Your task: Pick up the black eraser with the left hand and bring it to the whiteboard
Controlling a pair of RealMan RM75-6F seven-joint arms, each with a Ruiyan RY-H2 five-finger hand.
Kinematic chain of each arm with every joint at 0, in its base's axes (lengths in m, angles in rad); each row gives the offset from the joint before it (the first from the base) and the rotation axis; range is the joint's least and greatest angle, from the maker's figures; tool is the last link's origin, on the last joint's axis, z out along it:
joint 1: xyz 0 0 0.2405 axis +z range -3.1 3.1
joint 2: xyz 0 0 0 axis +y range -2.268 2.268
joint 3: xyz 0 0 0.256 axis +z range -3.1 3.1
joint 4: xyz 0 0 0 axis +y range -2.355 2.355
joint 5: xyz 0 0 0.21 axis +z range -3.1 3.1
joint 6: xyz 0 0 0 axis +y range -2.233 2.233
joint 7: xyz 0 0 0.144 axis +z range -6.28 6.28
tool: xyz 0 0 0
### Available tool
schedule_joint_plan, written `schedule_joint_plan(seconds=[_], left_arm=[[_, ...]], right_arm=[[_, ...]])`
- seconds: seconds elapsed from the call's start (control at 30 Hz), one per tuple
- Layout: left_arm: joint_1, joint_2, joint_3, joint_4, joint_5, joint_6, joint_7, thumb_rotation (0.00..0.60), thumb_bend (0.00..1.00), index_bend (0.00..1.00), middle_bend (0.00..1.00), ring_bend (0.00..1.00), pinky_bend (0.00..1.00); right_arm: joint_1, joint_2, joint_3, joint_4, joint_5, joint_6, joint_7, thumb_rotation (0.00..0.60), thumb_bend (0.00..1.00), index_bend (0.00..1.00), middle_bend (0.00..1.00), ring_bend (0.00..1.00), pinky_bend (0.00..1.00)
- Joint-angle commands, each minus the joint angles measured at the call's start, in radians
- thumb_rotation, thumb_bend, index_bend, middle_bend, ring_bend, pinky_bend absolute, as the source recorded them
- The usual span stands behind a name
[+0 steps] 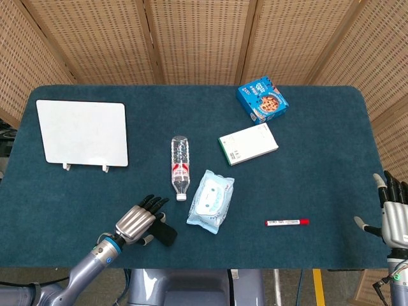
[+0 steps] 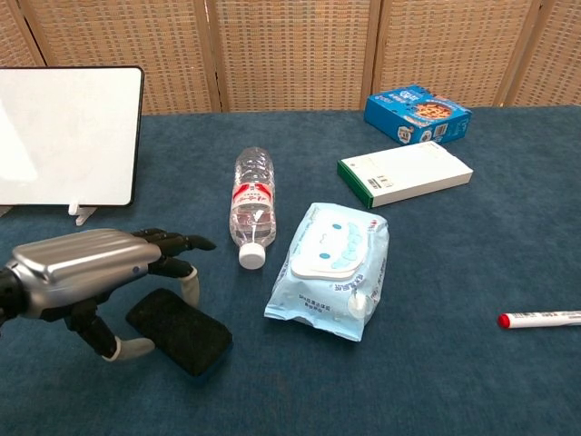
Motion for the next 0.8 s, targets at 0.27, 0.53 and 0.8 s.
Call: schedule_joint_plan(seconds=[0.27,0.53,0.8], left_arm=[[0.033,0.121,-0.041,-0.033,0.026,0.098,-0.078,0.600,0.34,0.41,0.00,0.00,0.00],[0.074,0.207,-0.086,0.031,0.067,0.215,-0.154,0.600,0.35,0.42,0.00,0.00,0.00],[0.092,0.211,-0.138,0.207,0.051,0.273,-0.202,0.600,0.35,0.42,0.00,0.00,0.00]], right_arm=[[-0.001,-0.003,0.001,0.001,-0.002,0.006,-0.001,0.600,0.16,0.03,0.00,0.00,0.00],[0.000,-0.007,0.000,0.002,-0.006,0.006,-0.001,0.600,0.16,0.03,0.00,0.00,0.00],[0.000,-0.009,-0.002,0.002,-0.009,0.006,-0.004,0.600,0.16,0.03,0.00,0.00,0.00]])
